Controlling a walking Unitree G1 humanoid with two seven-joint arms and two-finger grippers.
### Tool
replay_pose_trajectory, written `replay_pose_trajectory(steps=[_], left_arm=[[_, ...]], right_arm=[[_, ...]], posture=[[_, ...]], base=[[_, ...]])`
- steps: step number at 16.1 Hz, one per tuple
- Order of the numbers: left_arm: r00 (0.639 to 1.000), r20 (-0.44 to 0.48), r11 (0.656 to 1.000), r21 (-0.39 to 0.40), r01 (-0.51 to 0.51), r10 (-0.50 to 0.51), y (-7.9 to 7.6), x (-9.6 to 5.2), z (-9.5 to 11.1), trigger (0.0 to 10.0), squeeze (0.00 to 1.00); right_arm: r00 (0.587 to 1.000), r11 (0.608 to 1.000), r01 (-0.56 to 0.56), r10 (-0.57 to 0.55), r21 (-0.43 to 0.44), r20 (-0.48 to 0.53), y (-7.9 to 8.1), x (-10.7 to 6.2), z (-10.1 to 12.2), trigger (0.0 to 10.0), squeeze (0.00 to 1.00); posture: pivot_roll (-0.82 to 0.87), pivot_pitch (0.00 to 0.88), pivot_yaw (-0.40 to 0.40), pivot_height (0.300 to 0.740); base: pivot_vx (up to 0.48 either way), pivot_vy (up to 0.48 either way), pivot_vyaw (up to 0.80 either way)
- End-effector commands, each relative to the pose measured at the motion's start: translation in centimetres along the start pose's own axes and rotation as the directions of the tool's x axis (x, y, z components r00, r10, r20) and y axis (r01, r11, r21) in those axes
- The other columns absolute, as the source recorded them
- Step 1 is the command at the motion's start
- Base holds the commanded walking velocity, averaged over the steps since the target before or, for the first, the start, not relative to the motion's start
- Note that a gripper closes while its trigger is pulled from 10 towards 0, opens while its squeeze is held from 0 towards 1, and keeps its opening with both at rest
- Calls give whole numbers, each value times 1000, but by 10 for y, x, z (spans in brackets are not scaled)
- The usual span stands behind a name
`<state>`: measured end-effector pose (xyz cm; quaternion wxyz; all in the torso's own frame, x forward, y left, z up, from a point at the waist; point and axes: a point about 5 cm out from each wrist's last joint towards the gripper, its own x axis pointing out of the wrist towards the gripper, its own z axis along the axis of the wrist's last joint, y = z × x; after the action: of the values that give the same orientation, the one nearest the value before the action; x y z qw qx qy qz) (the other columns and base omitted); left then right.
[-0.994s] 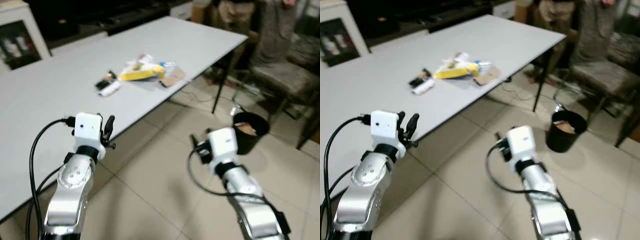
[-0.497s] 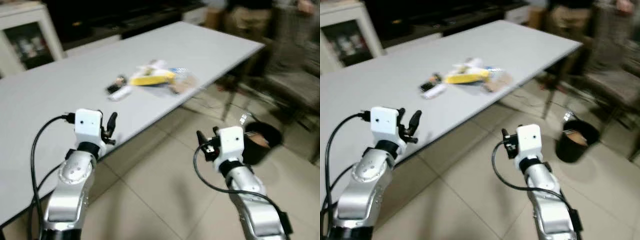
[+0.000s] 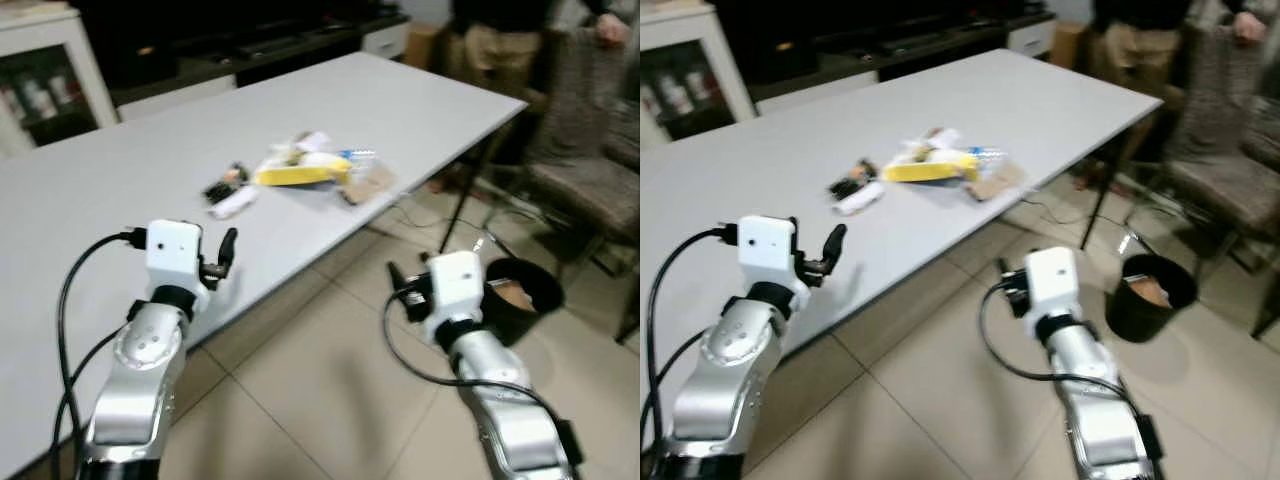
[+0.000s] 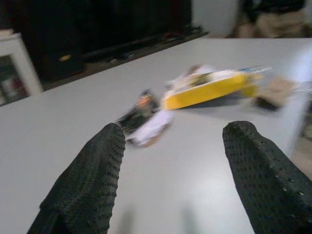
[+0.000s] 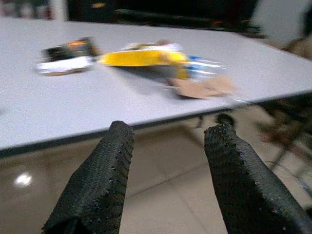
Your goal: Picking trash to rubbish bin
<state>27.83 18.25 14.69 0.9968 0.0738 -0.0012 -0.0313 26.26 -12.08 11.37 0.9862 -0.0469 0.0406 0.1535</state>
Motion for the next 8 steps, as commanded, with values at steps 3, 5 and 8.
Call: replay_pose_trajectory(steps=[3,5,8], left_arm=[[1000,-11,1000,10,-25,25,6,-1,-1,10000,435],[999,-14,1000,13,-29,29,7,1,-2,10000,388],[1000,-20,1000,12,-17,17,5,4,-3,10000,384]], right_arm=[[1000,1000,-22,22,-22,6,5,3,3,10000,0],[1000,1000,14,-14,16,0,1,5,2,10000,0],[1000,1000,27,-27,15,11,-3,5,5,10000,0]], posture=[[-32,0,-28,740],[-41,0,-25,740],[-44,0,-25,740]], base=[[373,0,800],[366,0,400],[364,0,0]])
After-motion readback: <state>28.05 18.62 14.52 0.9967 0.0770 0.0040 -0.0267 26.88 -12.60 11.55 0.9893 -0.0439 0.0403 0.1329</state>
